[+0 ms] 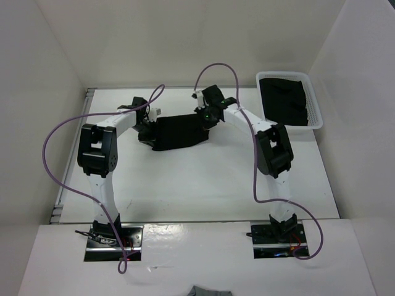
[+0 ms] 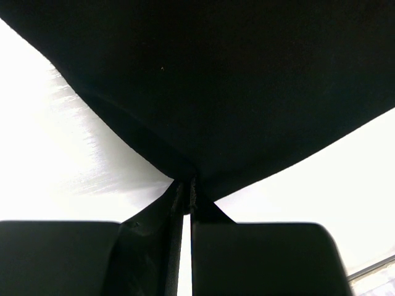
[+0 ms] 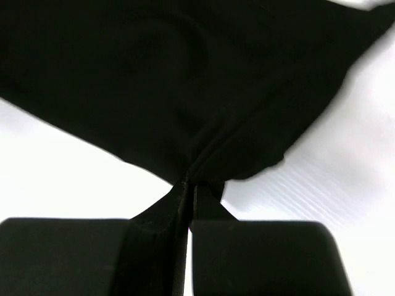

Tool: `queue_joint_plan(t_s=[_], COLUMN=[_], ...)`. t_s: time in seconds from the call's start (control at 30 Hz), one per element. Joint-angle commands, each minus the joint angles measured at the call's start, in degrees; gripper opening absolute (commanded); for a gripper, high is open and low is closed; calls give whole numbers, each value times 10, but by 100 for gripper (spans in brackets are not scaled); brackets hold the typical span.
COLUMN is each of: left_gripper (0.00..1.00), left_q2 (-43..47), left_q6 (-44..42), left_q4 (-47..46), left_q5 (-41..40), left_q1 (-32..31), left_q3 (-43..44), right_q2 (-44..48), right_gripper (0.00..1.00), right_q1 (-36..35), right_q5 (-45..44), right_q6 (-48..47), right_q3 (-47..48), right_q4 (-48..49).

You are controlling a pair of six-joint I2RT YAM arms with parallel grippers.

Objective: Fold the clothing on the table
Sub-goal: Fold the skirt

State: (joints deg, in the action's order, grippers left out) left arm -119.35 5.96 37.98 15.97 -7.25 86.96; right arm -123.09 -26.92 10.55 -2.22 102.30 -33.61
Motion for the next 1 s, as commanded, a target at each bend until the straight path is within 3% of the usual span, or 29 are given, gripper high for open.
queue_joint_plan(t_s=[0.0,0.33,0.77,0.97], left_gripper=[6,6,6,16], left_q2=[4,4,10,10], left_q6=[-17,-17,-17,-17], left_q4=[26,26,26,26], left_q5=[-1,15,35,63], left_q1=[-2,-2,-2,18], left_q3=[-12,-12,-17,-22], right_q2=[40,-20,-74,-101], right_gripper=[0,0,0,0], right_q1=[-48,-104,-160,-181], right_q5=[-50,-78,-78,-78], right_q6=[-15,-15,-20,-20], right_q3=[35,146,191,207], right_q4=[-15,-49,-61,-66])
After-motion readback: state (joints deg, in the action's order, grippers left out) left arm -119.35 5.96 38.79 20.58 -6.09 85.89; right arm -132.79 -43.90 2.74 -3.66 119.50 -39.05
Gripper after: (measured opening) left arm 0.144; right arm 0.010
